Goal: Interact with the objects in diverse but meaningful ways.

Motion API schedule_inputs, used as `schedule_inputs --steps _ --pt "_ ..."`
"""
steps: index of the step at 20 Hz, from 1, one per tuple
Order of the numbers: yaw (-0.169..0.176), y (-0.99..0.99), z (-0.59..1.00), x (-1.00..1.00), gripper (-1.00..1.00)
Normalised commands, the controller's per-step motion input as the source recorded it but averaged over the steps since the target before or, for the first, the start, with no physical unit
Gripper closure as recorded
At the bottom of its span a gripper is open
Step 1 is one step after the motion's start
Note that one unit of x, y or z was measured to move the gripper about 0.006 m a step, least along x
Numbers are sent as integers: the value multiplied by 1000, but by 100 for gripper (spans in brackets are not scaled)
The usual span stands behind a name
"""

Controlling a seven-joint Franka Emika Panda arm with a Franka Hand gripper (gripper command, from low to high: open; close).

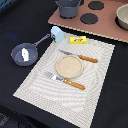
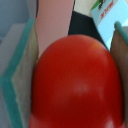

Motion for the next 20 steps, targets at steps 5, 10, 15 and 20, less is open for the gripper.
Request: schedule_inputs --steps 5,10,15,20 --pt "6 222 -297 -170 100" --pt "0 188 -194 -2 100" --pt "0 226 -117 0 100" --pt "-1 307 -3 57 100"
